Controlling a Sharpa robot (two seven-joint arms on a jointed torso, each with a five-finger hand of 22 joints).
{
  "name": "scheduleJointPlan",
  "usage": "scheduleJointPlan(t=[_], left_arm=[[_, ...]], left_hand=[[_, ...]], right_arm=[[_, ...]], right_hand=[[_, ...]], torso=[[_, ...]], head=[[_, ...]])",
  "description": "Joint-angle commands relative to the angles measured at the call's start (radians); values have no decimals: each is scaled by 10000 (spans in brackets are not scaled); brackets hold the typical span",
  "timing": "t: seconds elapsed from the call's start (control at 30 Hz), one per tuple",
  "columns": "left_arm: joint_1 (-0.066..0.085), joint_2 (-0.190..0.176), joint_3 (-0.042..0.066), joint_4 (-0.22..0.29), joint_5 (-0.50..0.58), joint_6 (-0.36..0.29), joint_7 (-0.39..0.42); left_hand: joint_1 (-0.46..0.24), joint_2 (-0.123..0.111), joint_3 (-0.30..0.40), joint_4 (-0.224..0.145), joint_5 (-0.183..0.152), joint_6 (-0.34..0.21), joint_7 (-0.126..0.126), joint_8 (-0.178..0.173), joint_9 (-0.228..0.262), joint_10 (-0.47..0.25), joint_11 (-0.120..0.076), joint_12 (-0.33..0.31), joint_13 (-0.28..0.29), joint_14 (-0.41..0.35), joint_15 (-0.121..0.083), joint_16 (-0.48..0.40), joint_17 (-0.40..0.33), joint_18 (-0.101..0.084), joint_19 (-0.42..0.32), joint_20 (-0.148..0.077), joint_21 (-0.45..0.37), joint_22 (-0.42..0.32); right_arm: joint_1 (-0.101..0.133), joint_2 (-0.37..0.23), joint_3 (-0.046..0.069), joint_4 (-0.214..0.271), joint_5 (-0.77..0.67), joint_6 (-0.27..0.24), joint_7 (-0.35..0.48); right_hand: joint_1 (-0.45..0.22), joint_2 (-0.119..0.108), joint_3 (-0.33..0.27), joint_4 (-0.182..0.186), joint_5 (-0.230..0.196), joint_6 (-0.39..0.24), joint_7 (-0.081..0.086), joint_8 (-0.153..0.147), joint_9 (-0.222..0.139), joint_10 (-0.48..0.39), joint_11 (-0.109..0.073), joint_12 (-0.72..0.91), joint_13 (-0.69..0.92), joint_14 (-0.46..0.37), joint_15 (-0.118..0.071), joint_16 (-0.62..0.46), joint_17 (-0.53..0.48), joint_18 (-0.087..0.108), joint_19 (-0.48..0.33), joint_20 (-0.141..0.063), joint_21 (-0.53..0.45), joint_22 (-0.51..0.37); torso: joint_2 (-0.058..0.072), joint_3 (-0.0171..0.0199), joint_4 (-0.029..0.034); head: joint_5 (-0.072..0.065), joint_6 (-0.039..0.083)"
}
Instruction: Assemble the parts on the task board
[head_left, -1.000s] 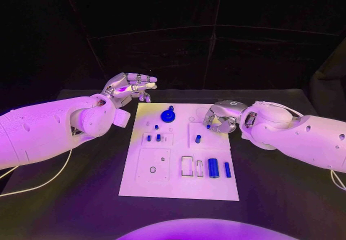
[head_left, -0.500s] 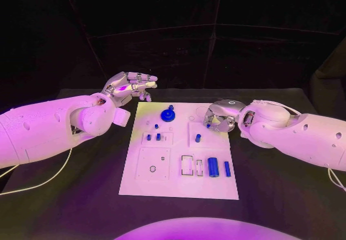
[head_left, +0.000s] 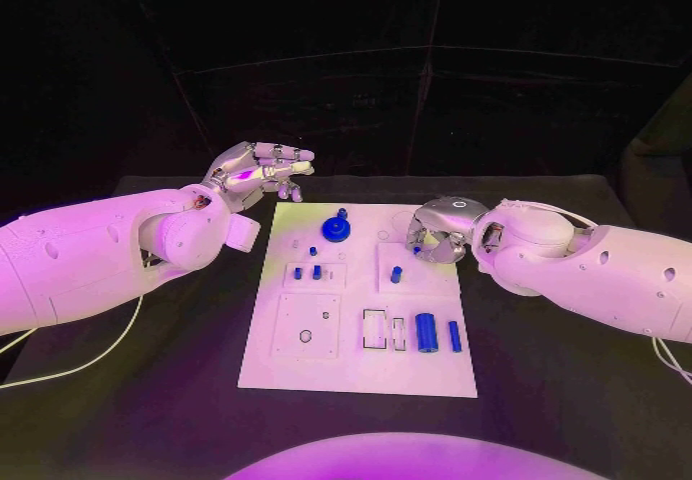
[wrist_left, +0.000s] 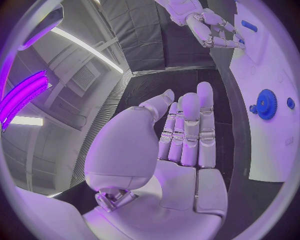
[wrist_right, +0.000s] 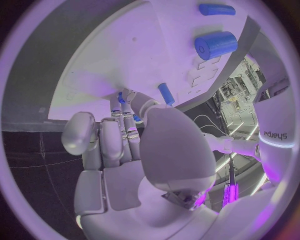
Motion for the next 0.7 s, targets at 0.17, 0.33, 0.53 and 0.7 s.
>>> scheduleJointPlan(t=[0.17,0.33,0.53,0.7], left_arm=[[12,-12,6,18,52,109,40],[12,-16,6,10,51,95,31],[11,-19,5,1,51,91,24],[11,-23,4,-3,51,82,24]], left_hand=[[17,63,-92,-27,29,-44,31,-4,-9,-76,23,72,-11,-79,-7,-41,-25,50,-75,-1,-61,-23],[17,63,-92,-27,29,-44,31,-4,-9,-76,23,72,-11,-79,-7,-41,-25,50,-75,-1,-61,-23],[17,63,-92,-27,29,-44,31,-4,-9,-76,23,72,-11,-79,-7,-41,-25,50,-75,-1,-61,-23],[47,85,-100,-45,28,-43,33,-3,-7,-86,24,87,-11,-82,-7,-43,-35,52,-70,0,-75,-34]], right_arm=[[-80,18,-51,139,-984,-122,-444],[-88,-20,-49,270,-1183,-394,-495],[-89,-134,-47,470,-1218,-665,-506],[-87,-245,-43,647,-1056,-868,-484]], right_hand=[[95,119,117,-105,-130,174,-31,21,18,188,-40,76,33,450,-103,98,-5,-207,158,-16,215,323],[124,166,181,-154,-184,263,-50,21,27,260,-62,103,49,458,-121,156,26,-230,195,-34,312,481],[127,262,267,-177,-257,375,-75,24,38,328,-90,127,68,466,-142,211,41,-258,240,-54,426,670],[122,290,292,-177,-287,403,-79,24,41,341,-96,131,72,465,-146,216,34,-264,248,-60,450,708]], torso=[[1,9,-12],[-4,4,-6],[-4,6,2],[0,-1,-2]], head=[[-22,-19],[-45,-25],[-50,-32],[-49,-22]])
